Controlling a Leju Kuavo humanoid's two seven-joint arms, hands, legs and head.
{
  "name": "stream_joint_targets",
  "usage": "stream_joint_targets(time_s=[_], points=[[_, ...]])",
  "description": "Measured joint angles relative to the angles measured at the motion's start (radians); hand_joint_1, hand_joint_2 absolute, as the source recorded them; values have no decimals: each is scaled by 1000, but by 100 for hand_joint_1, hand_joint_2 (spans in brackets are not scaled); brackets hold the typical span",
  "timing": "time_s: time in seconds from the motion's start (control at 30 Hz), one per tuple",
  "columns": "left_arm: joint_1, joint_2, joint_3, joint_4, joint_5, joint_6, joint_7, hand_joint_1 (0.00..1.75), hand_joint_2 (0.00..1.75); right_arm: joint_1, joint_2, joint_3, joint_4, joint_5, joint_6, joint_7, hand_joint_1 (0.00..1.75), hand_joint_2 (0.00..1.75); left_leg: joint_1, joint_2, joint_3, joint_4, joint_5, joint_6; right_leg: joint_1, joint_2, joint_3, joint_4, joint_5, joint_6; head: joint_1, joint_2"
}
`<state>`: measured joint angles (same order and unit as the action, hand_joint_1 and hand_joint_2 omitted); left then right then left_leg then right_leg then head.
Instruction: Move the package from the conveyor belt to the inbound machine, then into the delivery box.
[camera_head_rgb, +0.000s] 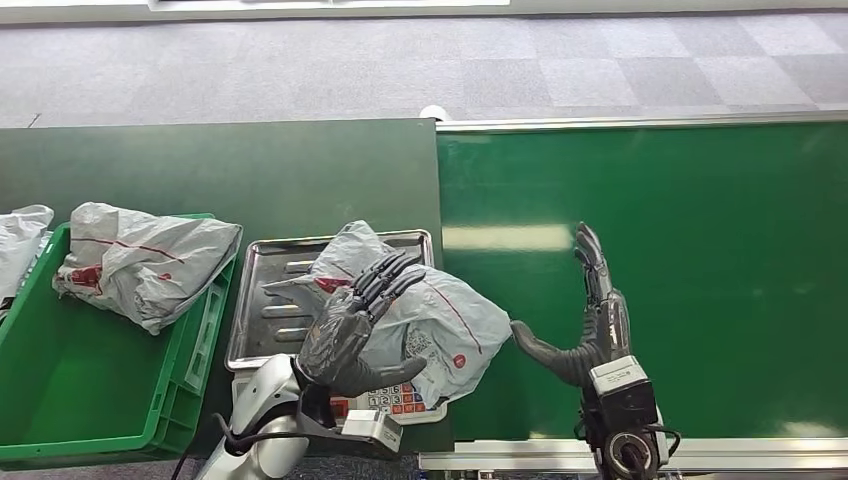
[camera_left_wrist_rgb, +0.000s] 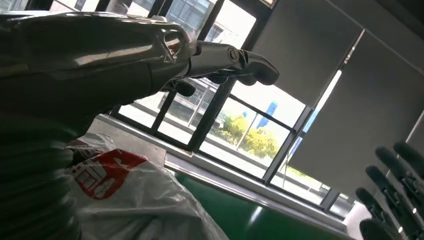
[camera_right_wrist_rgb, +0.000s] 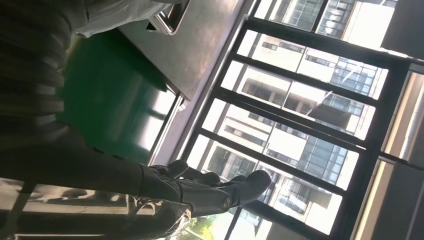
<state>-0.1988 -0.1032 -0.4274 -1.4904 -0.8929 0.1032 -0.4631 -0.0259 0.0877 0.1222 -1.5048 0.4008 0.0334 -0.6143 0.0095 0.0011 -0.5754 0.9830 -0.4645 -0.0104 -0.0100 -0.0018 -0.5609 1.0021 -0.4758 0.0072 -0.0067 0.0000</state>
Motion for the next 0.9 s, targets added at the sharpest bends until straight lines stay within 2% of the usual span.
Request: stream_joint_targets(time_s=[0.23,0.33,0.37,0.47,0.77,0.9], points=[[-102,20,-52,148,-87,-72,83,0,175,30,2,-30,-60,-15,18,-11,0,175,0,0,1,0,0,0,0,0,1,0,0,0,0,0],[-143,28,-61,222,-120,-72,107,65,175,37,6,-37,-76,-21,30,-14,0,175,0,0,1,0,0,0,0,0,1,0,0,0,0,0],[-155,31,-63,246,-126,-72,112,103,175,39,9,-38,-79,-21,35,-14,0,175,0,0,1,0,0,0,0,0,1,0,0,0,0,0],[-191,40,-67,314,-137,-75,119,155,175,40,16,-38,-83,-22,42,-15,0,175,0,0,1,0,0,0,0,0,1,0,0,0,0,0],[-335,72,-65,520,-163,-64,124,154,175,46,25,-47,-92,-22,49,-16,0,175,0,1,4,0,0,0,0,1,4,0,1,-1,0,0],[-370,74,-63,566,-167,-61,121,158,175,49,27,-55,-92,-22,50,-16,0,175,0,1,6,0,0,0,0,1,6,0,1,-1,0,0]])
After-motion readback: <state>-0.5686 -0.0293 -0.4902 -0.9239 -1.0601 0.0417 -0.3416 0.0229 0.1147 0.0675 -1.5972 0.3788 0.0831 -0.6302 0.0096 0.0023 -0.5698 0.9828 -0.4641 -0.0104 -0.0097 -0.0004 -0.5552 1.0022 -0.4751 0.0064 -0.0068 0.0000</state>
